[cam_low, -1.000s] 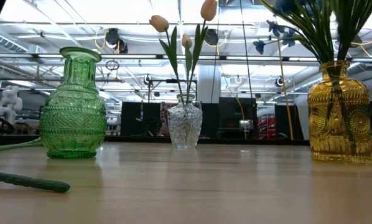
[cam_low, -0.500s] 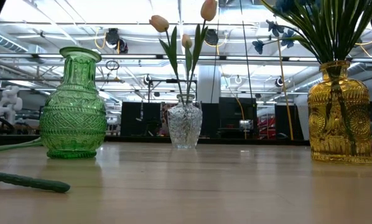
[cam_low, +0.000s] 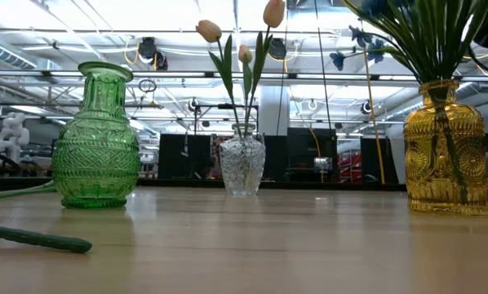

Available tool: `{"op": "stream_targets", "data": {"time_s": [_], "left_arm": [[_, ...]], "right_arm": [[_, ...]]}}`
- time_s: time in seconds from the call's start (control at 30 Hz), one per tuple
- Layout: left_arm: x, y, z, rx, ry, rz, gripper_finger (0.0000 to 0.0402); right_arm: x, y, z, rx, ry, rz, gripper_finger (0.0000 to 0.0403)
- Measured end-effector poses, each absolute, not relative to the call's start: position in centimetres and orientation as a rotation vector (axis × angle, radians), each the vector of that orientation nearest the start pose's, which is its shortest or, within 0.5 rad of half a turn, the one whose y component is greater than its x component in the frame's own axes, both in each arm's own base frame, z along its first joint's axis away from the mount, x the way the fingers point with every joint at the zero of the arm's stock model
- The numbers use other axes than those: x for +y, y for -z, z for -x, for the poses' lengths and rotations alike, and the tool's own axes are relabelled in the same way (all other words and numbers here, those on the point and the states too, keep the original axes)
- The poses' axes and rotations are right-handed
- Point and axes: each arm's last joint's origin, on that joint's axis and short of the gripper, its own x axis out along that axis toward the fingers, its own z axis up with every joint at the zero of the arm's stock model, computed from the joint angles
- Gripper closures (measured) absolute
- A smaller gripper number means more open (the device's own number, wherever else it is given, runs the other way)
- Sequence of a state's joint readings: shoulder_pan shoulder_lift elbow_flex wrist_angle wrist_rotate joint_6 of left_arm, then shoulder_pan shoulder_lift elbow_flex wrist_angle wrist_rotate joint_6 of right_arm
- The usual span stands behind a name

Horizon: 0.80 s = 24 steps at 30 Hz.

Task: Sort flowers into vase by color
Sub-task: Put the right blue flowers into the yellow vase, then put the blue flowers into the yellow vase

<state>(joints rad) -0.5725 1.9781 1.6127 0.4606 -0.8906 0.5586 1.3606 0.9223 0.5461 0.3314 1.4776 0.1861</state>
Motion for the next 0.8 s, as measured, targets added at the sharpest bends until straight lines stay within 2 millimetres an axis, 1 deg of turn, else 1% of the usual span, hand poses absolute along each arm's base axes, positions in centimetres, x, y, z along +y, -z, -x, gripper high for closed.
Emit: {"op": "stream_targets", "data": {"time_s": [0.1,0.27,0.37,0.47,0.57,0.63,0.7,0.8], "left_arm": [[-23.5,-33.5,-38.8,0.003,-0.312,-0.479,0.0005],[-23.2,-33.3,-38.9,0.042,-0.357,-0.496,0.0005],[-24.2,-33.3,-38.1,0.047,-0.369,-0.47,0.0005],[-26.2,-33.7,-36.3,0.04,-0.333,-0.448,0.0005],[-28.0,-34.5,-33.8,0.05,-0.305,-0.4,0.0004],[-28.8,-34.8,-32.2,0.074,-0.281,-0.353,0.0004],[-29.5,-34.5,-31.0,0.109,-0.25,-0.307,0.0004],[-30.4,-33.2,-29.6,0.172,-0.218,-0.247,0.0004]], "right_arm": [[16.7,-27.9,-6.3,-0.007,0.15,-0.114,0.0003],[16.5,-28.1,-6.3,-0.005,0.198,-0.046,0.0003],[16.4,-29.2,-6.2,-0.004,0.198,-0.044,0.0003],[16.2,-30.5,-5.8,-0.003,0.179,-0.04,0.0005],[15.9,-31.5,-5.2,-0.001,0.141,-0.029,0.001],[15.9,-31.8,-4.8,-0.002,0.116,-0.025,0.0011],[16.0,-31.8,-4.5,-0.01,0.085,-0.025,0.0011],[16.7,-31.6,-4.4,-0.046,0.014,-0.03,0.0011]]}}
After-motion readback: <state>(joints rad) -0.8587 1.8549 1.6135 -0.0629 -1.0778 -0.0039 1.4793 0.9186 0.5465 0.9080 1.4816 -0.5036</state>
